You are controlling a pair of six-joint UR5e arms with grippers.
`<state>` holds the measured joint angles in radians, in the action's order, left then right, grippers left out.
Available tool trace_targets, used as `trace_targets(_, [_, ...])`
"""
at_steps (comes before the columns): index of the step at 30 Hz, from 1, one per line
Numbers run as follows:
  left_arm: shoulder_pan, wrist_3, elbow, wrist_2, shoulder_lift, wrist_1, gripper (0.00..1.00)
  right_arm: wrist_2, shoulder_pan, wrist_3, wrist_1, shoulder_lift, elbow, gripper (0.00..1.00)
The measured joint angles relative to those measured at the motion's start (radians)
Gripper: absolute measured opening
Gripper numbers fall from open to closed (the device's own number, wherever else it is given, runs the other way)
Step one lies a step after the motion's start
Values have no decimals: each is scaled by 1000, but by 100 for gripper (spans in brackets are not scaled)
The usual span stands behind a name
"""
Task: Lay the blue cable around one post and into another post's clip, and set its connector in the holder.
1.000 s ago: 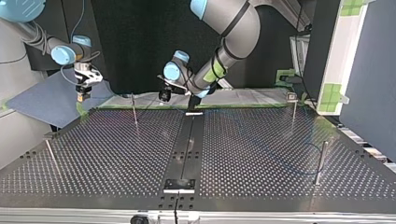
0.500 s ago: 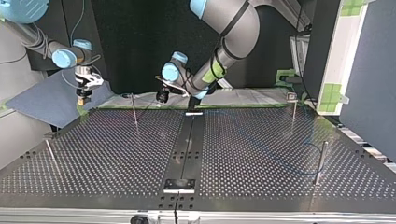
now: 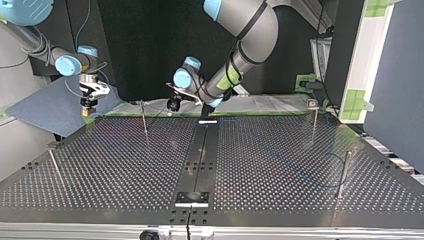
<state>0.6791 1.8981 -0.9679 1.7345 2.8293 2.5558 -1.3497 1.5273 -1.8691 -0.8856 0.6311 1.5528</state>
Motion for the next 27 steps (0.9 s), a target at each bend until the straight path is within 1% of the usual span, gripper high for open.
trace_targets(5, [-3, 7, 2, -3, 1, 1, 0, -3, 2, 2, -2, -3, -10, 0])
trace_targets(15, [-7, 16, -5, -13, 8, 9, 0, -11, 17, 7, 4, -12, -32, 0])
trace_targets(22, [-12, 17, -8, -14, 9, 10, 0, -14, 24, 10, 28, -31, -54, 0])
trace_targets(27, [-18, 20, -8, -14, 9, 10, 0, -14, 26, 11, 41, -36, -63, 0])
